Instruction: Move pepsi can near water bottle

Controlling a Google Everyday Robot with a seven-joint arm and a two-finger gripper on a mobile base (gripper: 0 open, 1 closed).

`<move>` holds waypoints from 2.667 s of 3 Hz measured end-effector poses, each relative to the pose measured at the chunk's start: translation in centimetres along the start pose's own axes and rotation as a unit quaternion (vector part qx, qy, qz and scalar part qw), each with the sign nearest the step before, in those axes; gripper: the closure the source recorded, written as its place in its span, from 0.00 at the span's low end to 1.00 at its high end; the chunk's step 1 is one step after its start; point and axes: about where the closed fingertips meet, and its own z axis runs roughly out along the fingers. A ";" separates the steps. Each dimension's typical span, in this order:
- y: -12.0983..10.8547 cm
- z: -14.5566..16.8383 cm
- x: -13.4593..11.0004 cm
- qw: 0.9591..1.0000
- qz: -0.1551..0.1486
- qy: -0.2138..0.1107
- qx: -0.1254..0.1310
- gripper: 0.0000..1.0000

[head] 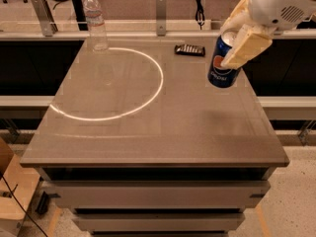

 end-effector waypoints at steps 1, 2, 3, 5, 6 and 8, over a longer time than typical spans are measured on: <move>-1.1 1.2 -1.7 1.000 -0.005 -0.013 0.009 1.00; -3.0 3.5 -4.3 0.999 -0.004 -0.041 0.017 1.00; -5.0 6.4 -6.7 0.997 0.006 -0.074 0.026 1.00; -10.5 13.1 -9.9 0.988 0.061 -0.130 0.058 1.00; -10.5 13.2 -9.9 0.988 0.061 -0.130 0.057 1.00; -12.2 17.7 -11.5 0.988 0.070 -0.136 0.037 1.00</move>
Offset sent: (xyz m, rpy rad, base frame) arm 0.0715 0.0867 -0.0057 0.1447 -0.0609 0.0480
